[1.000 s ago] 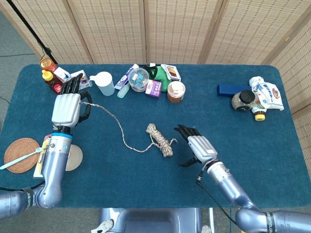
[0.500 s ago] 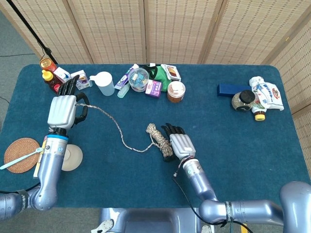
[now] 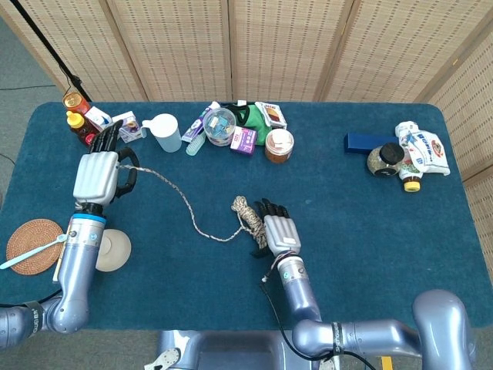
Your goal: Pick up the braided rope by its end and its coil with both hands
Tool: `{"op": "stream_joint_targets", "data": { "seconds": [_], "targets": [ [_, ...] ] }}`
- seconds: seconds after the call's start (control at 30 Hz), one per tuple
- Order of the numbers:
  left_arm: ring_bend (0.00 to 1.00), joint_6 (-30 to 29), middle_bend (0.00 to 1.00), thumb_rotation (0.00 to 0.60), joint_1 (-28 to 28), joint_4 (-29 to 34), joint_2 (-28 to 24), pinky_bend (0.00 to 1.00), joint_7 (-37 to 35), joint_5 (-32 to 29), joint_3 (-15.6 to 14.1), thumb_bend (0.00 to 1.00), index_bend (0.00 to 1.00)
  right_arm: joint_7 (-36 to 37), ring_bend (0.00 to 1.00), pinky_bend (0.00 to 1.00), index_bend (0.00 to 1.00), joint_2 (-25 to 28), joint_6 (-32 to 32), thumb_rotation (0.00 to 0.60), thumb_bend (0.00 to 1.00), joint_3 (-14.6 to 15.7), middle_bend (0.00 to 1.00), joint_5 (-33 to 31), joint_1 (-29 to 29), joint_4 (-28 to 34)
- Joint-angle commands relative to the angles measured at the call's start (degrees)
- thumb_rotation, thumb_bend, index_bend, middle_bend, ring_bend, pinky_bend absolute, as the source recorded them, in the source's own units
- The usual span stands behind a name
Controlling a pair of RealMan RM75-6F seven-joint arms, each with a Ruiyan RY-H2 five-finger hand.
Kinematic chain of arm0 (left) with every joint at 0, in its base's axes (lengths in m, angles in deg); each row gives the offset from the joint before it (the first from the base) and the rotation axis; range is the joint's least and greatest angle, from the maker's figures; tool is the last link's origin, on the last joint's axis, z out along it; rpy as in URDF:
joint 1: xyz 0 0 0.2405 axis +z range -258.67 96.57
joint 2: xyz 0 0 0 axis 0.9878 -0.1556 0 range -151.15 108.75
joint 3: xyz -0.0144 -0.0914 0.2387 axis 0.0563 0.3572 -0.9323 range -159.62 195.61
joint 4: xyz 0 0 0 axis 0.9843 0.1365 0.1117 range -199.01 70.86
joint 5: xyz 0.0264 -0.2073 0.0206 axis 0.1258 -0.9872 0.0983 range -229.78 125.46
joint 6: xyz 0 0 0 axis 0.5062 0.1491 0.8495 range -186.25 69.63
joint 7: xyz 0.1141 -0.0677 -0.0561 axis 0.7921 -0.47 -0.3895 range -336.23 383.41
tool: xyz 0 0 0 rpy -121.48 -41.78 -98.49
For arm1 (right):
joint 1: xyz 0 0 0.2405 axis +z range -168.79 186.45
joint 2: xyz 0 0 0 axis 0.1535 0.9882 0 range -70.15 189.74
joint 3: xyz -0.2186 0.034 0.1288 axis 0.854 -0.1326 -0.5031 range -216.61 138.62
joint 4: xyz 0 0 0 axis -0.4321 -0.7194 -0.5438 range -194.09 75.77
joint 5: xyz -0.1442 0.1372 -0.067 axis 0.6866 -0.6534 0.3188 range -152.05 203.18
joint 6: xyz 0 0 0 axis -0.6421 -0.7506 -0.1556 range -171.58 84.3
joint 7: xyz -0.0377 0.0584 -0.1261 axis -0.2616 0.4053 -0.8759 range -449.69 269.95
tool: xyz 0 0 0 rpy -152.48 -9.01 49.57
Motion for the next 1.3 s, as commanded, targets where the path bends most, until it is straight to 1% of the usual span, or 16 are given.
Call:
{"op": "stream_joint_targets", "data": {
  "seconds": [0.03,0.17,0.23,0.33,0.43,0.5,0.63,0.73,0.93,1.13,1.17,1.23,1.3],
  "targets": [
    [0.0,-0.01,0.0,0.6,0.05,-0.01,-0.08,0.07,-0.22,0.04,-0.02,0.46,0.55,-0.55,0.0,0.0,0.0,-0.98,0.12,0.6,0.0,-0.4,0.0,-0.21,0.37,-1.11],
    [0.0,-0.12,0.0,0.6,0.2,0.31,-0.45,0.07,-0.65,0.26,0.05,0.46,0.55,-0.6,0.0,0.0,0.01,-2.41,0.59,0.6,0.0,-0.72,0.0,0.11,0.65,-3.64],
    [0.0,-0.18,0.0,0.6,0.28,0.53,-0.75,0.07,-0.78,0.39,0.08,0.46,0.55,-0.1,0.0,0.0,0.03,-3.45,0.13,0.6,0.0,-0.83,0.0,1.17,0.64,-5.35],
    [0.0,-0.28,0.0,0.6,0.42,0.86,-1.29,0.07,-0.98,0.63,0.14,0.46,0.55,0.11,0.0,0.0,0.07,-5.48,-1.06,0.6,0.0,-0.02,0.01,3.29,0.43,-8.81],
    [0.0,-0.31,0.0,0.6,0.54,1.07,-1.71,0.07,-1.2,0.73,0.17,0.46,0.55,0.63,0.01,0.03,0.14,-6.8,-1.3,0.6,0.0,0.03,0.06,4.08,-0.08,-11.07],
    [0.0,-0.29,0.0,0.6,0.6,1.07,-1.91,0.07,-1.33,0.72,0.19,0.46,0.55,1.05,0.04,0.09,0.18,-7.51,-1.64,0.6,0.0,-0.1,0.11,4.78,-0.42,-12.1],
    [0.0,-0.08,0.0,0.6,0.73,0.89,-2.29,0.07,-1.8,0.36,0.26,0.46,0.55,0.47,0.07,0.14,0.23,-8.46,-2.15,0.6,0.0,-0.21,0.14,5.95,-1.02,-13.2],
    [0.0,0.13,0.0,0.6,0.75,0.59,-2.46,0.07,-2.05,0.05,0.32,0.46,0.55,-0.09,0.11,0.2,0.26,-8.66,-2.1,0.6,0.0,-0.62,0.17,5.9,-1.4,-13.03],
    [0.0,0.28,0.0,0.6,0.8,0.4,-2.86,0.07,-2.38,0.15,0.25,0.46,0.55,-1.01,0.21,0.35,0.31,-9.07,-3.07,0.6,0.0,-0.52,0.24,7.65,-2.37,-13.07],
    [0.0,0.19,0.0,0.6,0.86,0.87,-3.13,0.07,-2.73,0.43,0.23,0.46,0.55,-1.8,0.29,0.53,0.38,-9.45,-2.27,0.6,0.0,-0.48,0.33,8.11,-3.26,-13.97],
    [0.0,0.13,0.0,0.6,0.9,1.03,-3.17,0.07,-2.81,0.5,0.21,0.46,0.55,-1.77,0.31,0.55,0.4,-9.6,-2.22,0.6,0.01,-0.41,0.35,8.56,-3.43,-14.15],
    [0.0,0.09,0.0,0.6,0.94,1.28,-3.26,0.07,-2.95,0.55,0.22,0.46,0.55,-1.45,0.34,0.58,0.44,-9.78,-2.1,0.6,0.08,-0.47,0.39,9.35,-3.7,-14.32],
    [0.0,0.05,0.0,0.6,0.99,1.57,-3.39,0.07,-3.17,0.56,0.28,0.46,0.55,-1.27,0.37,0.61,0.47,-9.85,-1.92,0.6,0.24,-0.38,0.43,10.39,-3.95,-14.62]
  ]
}}
